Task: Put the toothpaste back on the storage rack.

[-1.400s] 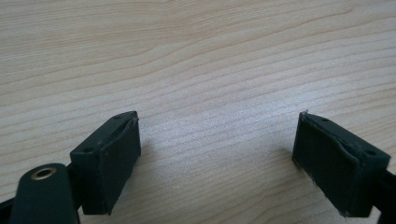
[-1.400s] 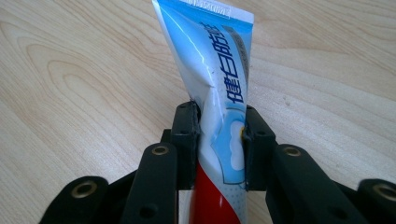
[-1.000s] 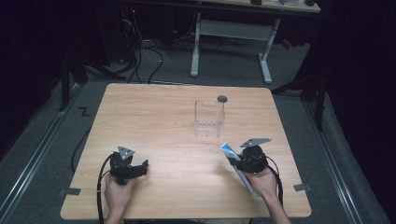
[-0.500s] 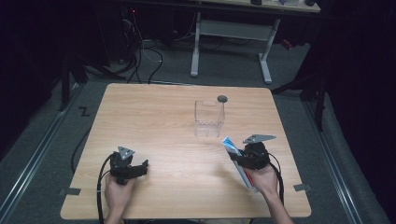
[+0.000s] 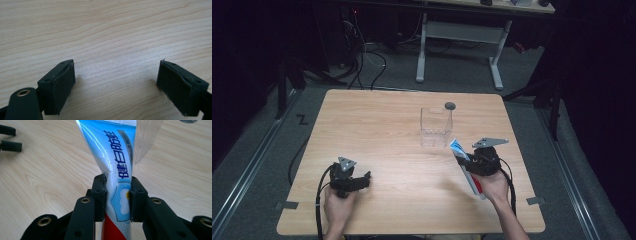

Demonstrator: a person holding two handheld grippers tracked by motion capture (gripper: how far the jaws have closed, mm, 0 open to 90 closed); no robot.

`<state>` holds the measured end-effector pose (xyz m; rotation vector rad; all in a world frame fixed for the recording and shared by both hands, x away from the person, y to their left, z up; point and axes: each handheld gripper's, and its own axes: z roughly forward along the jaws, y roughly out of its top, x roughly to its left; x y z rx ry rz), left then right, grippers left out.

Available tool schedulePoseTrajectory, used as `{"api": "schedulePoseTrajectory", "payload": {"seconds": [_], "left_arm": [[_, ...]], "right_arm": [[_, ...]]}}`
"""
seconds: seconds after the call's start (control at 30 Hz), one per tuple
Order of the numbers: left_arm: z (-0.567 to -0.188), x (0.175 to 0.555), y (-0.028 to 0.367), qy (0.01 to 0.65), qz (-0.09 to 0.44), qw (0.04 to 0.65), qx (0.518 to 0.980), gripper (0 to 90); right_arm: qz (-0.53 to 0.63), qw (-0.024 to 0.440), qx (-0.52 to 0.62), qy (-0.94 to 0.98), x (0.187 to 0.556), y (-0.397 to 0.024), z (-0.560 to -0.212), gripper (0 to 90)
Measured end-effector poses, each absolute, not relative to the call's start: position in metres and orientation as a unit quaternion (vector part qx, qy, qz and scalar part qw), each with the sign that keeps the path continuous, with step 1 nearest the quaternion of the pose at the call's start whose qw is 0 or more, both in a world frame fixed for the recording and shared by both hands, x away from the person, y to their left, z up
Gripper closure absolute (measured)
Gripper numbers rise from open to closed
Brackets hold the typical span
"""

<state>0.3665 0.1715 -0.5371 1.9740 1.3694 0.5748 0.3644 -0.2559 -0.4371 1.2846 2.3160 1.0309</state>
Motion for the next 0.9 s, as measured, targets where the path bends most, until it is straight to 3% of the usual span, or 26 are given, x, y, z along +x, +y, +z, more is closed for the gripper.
{"api": "schedulePoseTrajectory", "payload": {"seconds": [0.9], "left_arm": [[-0.537,0.366,0.171,0.522,0.219,0.331,0.755,15.4]], "right_arm": [[0.389,0.168,0.432,0.796,0.389,-0.244,-0.413,71.0]]}}
